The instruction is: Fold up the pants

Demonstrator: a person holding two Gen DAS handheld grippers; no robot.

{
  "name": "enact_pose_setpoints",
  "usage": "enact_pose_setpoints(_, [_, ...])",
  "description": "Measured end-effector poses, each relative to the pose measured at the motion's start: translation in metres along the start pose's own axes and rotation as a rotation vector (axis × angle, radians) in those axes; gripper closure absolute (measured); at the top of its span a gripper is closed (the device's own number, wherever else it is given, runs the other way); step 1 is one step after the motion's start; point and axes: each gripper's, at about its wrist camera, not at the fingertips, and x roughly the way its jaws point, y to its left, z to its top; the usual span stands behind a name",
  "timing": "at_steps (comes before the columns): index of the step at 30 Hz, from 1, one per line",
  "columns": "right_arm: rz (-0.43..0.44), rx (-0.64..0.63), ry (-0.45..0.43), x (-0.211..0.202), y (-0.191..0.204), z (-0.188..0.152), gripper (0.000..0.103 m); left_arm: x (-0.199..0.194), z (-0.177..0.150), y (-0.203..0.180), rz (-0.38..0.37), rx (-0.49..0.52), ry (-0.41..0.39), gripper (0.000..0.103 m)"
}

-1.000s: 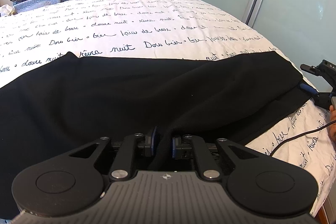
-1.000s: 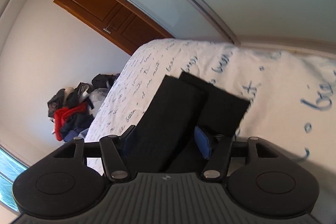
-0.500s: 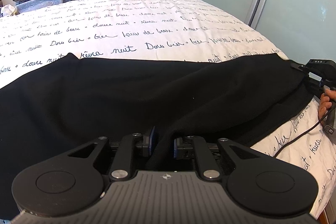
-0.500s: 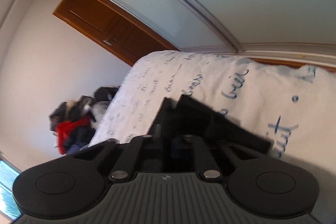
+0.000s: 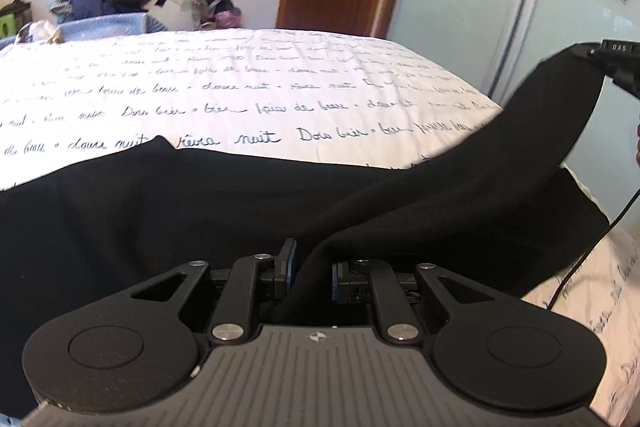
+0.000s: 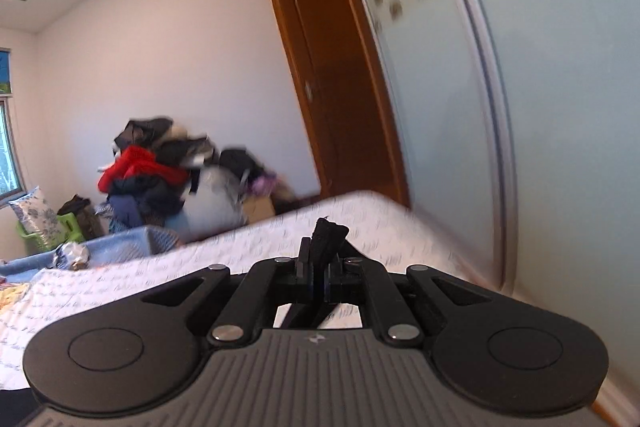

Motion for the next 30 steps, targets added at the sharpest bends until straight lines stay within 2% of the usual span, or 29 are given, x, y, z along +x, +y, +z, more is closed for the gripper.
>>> enact_pose_setpoints(3, [-0.091,0.0,0.006,-0.018,-0.015,-0.017,0.098,0.002,-0.003,-0.002,-0.026,0.022,0.026,0.084])
enact_pose_setpoints(6, [-0.193,0.013,0.096,-0.027,-0.036,-0.049,0.098,0.006,-0.008,-0.006,-0.037,0.045,0.054,0.084])
enact_pose_setpoints(11, [-0.284,0.058,0.205,-0.042,-0.063,-0.093,0.098,0.006,-0.015,-0.013,-0.037,0.108,0.075,0.084])
enact_pose_setpoints(20, [-0.309,0.036,0.323,-0.048,-0.071,-0.119,0.098,0.01,-0.02,-0.016,-0.028,0.151,0.098,0.084])
enact_pose_setpoints(26, [-0.284,0.104,0.321,-0.047,-0.081,-0.123,0.098,0.01,-0.022,-0.018,-0.017,0.177,0.094,0.083])
enact_pose_setpoints(28, [-0.274,0.131,0.326,-0.048,-0.086,-0.124,0.096,0.009,-0.021,-0.018,-0.018,0.175,0.099,0.082])
enact_pose_setpoints(30, [-0.294,0.148,0.299,-0.053,-0.087,-0.121,0.086,0.006,-0.018,-0.017,-0.029,0.167,0.107,0.079])
